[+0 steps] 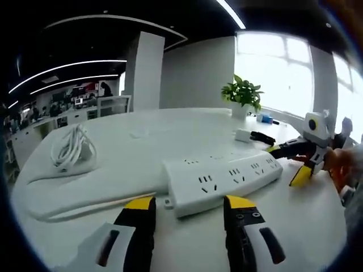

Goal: Straighten the power strip on the desk, plug the charger into it

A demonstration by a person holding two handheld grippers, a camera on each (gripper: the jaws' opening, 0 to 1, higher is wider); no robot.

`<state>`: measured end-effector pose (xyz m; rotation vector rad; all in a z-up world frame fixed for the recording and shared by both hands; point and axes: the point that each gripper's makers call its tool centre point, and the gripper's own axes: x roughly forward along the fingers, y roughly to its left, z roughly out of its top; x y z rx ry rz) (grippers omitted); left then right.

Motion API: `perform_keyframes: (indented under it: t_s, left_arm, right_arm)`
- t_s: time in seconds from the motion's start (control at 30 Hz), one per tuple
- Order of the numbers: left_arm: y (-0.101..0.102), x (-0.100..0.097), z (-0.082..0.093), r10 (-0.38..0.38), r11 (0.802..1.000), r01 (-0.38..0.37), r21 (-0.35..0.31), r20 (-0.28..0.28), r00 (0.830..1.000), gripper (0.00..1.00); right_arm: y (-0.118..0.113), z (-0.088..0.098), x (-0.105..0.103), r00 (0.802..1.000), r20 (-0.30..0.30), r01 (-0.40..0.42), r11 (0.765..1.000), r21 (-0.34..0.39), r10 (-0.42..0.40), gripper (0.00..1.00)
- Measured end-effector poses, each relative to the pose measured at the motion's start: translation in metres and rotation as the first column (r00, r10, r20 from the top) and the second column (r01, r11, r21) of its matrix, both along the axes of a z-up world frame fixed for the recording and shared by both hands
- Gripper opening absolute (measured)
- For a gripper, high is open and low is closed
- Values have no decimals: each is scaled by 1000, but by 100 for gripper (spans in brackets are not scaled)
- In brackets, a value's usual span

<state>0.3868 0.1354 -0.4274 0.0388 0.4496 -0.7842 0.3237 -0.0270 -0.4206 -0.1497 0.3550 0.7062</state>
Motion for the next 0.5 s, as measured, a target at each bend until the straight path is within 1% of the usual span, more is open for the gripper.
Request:
perform_keyframes:
  t_s: [0.2, 0.27, 0.33, 0.4, 0.43, 0.5]
  left_arm:
    - [-1, -1, -1, -11, 1000, 11, 2, -5, 1000, 45]
    - [-2, -2, -2, -18, 1000, 18, 9, -9, 1000, 45]
    - [-4, -3, -4, -29, 999, 29, 15, -12, 1000, 44]
    - [-5, -4, -4, -36, 999, 37, 18, -13, 999, 42]
    - [-5, -5, -4, -38, 999, 38, 19, -14, 999, 42]
    - [-6, -5, -4, -43, 999, 43, 23, -11, 999, 41]
  right_arm:
    - [1, 0, 1, 1000, 15, 0, 1000, -14, 0, 61]
    - [1, -1, 3, 1000, 11, 3, 1000, -17, -3, 59]
    - [1, -3, 3, 1000, 7, -2, 1000, -18, 2, 52]
    - [0, -4, 4, 1000, 12, -9, 1000, -27, 9, 43]
    - [-2, -5, 5, 1000, 17, -6, 999, -33, 7, 42]
    - [-3, -5, 7, 1000, 15, 1, 1000, -29, -1, 44]
